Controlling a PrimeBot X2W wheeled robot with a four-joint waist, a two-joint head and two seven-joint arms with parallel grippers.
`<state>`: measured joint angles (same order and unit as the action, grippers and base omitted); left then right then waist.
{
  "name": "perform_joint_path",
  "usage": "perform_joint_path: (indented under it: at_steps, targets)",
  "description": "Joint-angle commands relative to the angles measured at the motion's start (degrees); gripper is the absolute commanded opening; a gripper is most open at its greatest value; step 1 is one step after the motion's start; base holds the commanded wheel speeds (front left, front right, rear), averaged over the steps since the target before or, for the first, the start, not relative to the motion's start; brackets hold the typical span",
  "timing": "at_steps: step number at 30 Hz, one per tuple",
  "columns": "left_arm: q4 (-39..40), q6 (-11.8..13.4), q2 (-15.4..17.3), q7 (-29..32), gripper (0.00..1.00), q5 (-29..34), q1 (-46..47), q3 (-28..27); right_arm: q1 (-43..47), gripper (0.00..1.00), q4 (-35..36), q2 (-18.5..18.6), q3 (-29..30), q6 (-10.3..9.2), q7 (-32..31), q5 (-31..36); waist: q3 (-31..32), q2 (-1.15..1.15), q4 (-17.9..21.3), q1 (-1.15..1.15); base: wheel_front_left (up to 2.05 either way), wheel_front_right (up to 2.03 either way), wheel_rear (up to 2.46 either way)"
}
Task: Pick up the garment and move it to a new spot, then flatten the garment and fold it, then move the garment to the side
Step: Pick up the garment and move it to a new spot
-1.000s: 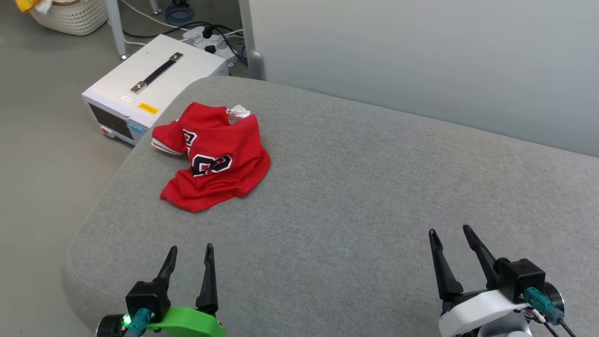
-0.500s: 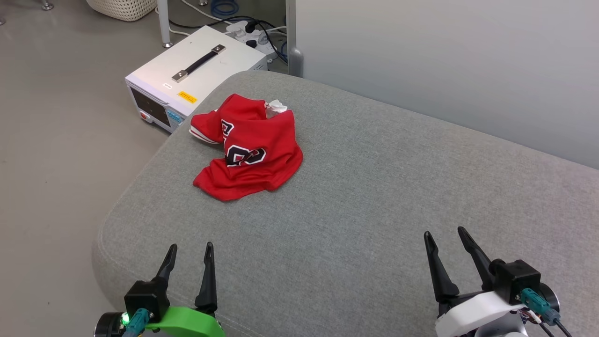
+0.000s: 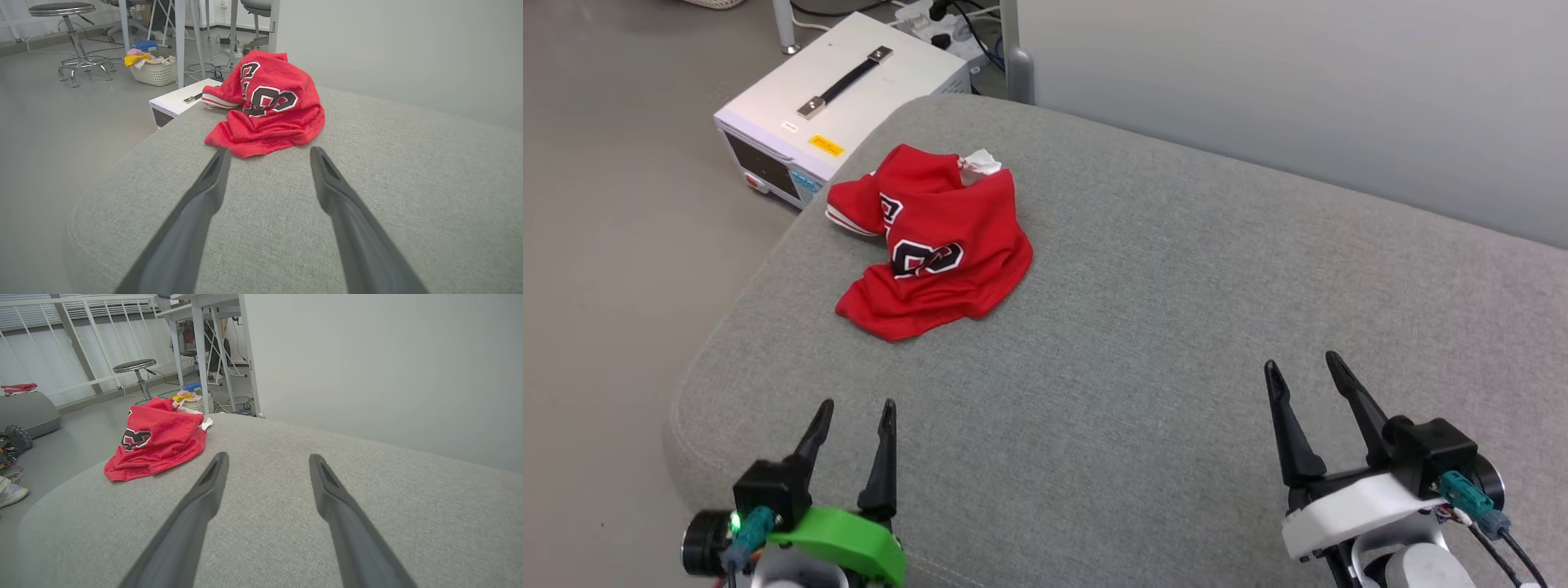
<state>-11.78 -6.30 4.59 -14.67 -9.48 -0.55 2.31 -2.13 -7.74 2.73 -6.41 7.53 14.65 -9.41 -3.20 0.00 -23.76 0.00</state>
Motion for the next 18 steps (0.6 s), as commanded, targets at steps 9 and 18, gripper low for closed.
perform_joint_path:
  at_steps: [9,18]
  targets:
    - [-9.8,-1.2,10.5,11.1,1.0,-7.1,22.5,7.7,-5.0,1.0,3.1,0.1,-1.1,-0.04,0.3,3.3,-12.2,0.0,7.5,0.0,0.0,0.0,0.0]
    - [-18.2,-1.2,21.3,28.8,1.0,-19.0,40.0,17.2,-9.2,1.0,4.2,0.1,-2.5,-0.04,0.3,5.2,-19.7,0.0,12.2,0.0,0.0,0.0,0.0]
